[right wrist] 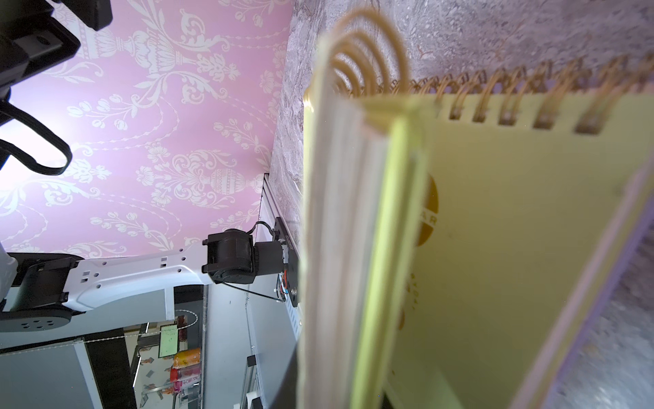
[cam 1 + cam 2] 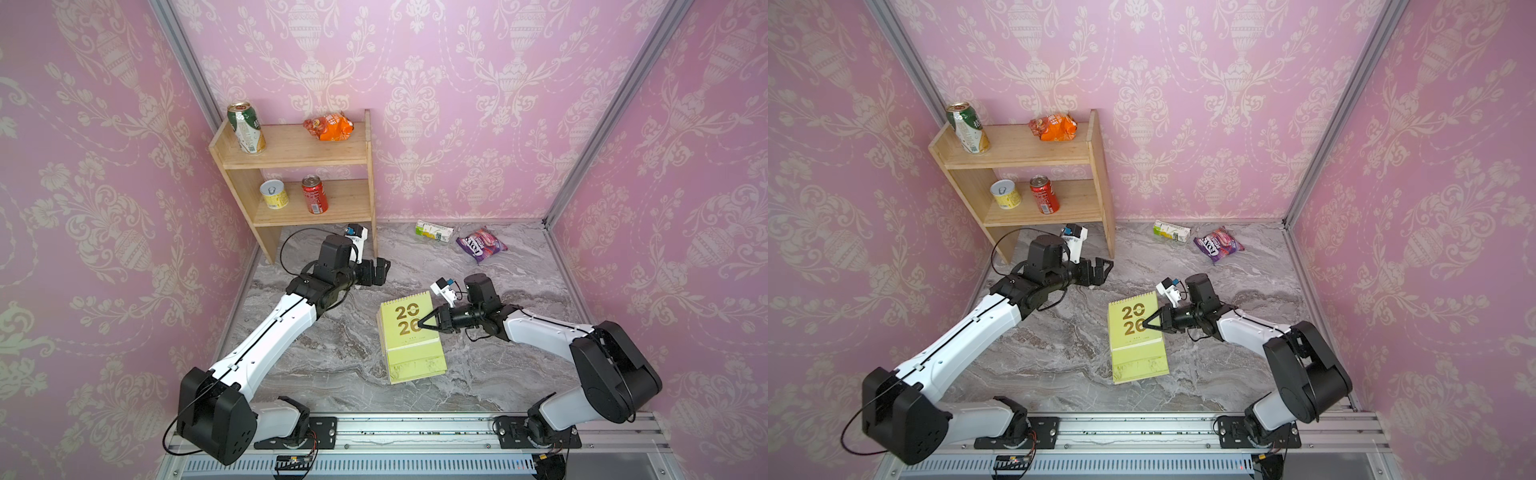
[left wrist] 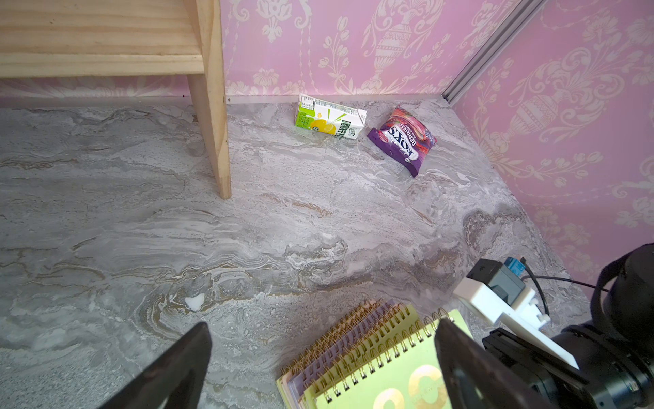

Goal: Stack the calendars
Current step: Place the calendar at the calendar.

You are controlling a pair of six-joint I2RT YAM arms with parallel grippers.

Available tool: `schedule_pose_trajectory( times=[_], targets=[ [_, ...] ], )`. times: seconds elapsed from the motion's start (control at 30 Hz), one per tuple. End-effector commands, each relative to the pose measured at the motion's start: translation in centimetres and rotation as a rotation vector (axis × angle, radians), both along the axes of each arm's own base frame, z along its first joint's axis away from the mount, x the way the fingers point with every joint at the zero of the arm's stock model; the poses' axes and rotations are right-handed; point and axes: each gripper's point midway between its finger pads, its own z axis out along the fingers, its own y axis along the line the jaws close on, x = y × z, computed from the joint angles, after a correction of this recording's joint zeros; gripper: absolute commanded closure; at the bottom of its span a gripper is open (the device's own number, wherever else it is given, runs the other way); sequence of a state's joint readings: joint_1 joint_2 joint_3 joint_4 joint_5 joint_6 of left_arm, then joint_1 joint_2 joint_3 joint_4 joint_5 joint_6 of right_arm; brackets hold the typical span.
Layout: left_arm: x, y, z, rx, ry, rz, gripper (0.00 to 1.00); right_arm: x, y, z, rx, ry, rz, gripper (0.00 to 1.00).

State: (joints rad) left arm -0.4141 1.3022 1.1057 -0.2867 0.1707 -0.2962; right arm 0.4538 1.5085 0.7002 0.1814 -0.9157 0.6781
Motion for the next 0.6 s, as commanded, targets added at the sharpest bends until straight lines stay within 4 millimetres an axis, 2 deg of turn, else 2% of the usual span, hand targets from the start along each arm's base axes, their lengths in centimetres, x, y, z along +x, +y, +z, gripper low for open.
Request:
schedule_pose_trajectory(
  times=[0.0, 0.23, 0.4, 0.5, 0.57],
  targets=[
    [-0.3, 0.2, -0.3, -0.004, 0.011, -0.007, 0.01, 0.8, -0.4, -0.8, -0.035, -0.025, -0.027, 0.93],
    [-0.4, 0.3, -0.5, 0.001, 0.015, -0.006, 0.01, 1.0, -0.8, -0.9, -0.083, -0.040, -0.040, 0.62],
    [-0.4, 0.4, -0.5, 0.004, 0.014, -0.005, 0.01, 1.3, -1.2, -0.4, -0.127, -0.073, -0.047, 0.51],
    [-0.4, 0.6, -0.6, 0.008, 0.016, -0.003, 0.01, 1.3, -1.5, -0.2, -0.163, -0.084, -0.044, 0.20],
    [-0.4, 0.7, -0.5, 0.010, 0.012, 0.000, 0.01, 1.3, -1.9, -0.3, -0.197, -0.087, -0.052, 0.12]
  ],
)
